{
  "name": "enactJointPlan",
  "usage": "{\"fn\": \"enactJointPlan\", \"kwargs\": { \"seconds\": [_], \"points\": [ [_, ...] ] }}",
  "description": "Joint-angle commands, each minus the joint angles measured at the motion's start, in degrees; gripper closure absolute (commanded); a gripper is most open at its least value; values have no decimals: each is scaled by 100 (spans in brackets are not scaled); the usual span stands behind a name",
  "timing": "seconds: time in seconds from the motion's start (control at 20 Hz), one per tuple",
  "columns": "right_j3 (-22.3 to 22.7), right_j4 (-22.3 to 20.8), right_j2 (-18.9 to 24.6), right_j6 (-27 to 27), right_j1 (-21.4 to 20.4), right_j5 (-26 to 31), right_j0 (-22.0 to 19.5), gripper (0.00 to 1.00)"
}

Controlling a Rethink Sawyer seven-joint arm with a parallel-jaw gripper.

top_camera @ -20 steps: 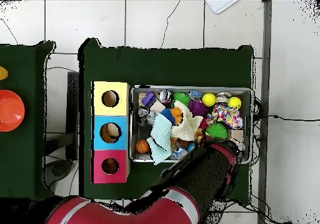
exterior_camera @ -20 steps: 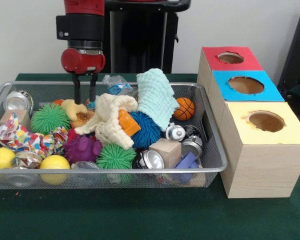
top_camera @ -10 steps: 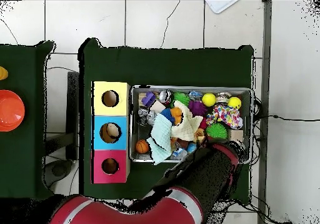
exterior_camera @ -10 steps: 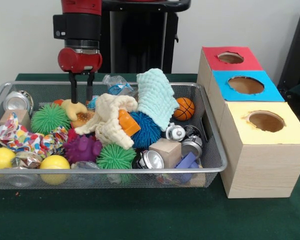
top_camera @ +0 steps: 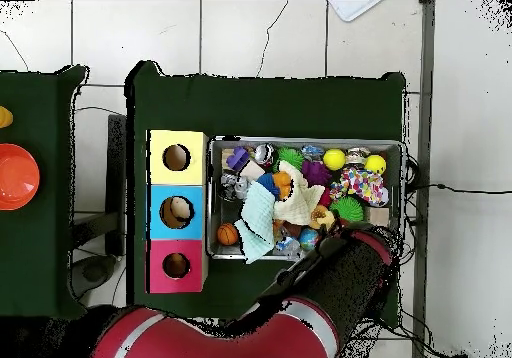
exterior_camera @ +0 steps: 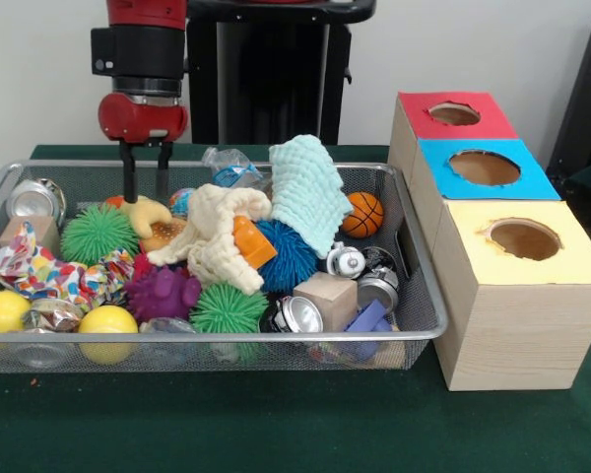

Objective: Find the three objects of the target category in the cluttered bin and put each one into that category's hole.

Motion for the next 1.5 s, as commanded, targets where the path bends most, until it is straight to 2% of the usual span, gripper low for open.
{"fn": "enactJointPlan", "kwargs": {
  "seconds": [0.05,0.2,0.35,0.55,1.05,1.25,1.5],
  "points": [
    [-571,192,731,-602,257,259,-229,0],
    [-598,273,773,-710,294,256,-285,0],
    [-656,619,841,-1153,391,243,-441,0],
    [-727,918,905,-1449,552,137,-551,0],
    [-638,867,728,-798,541,238,-211,0],
    [-601,864,709,-762,537,238,-218,0],
    [-607,508,688,-162,532,437,-47,0]
  ]
}}
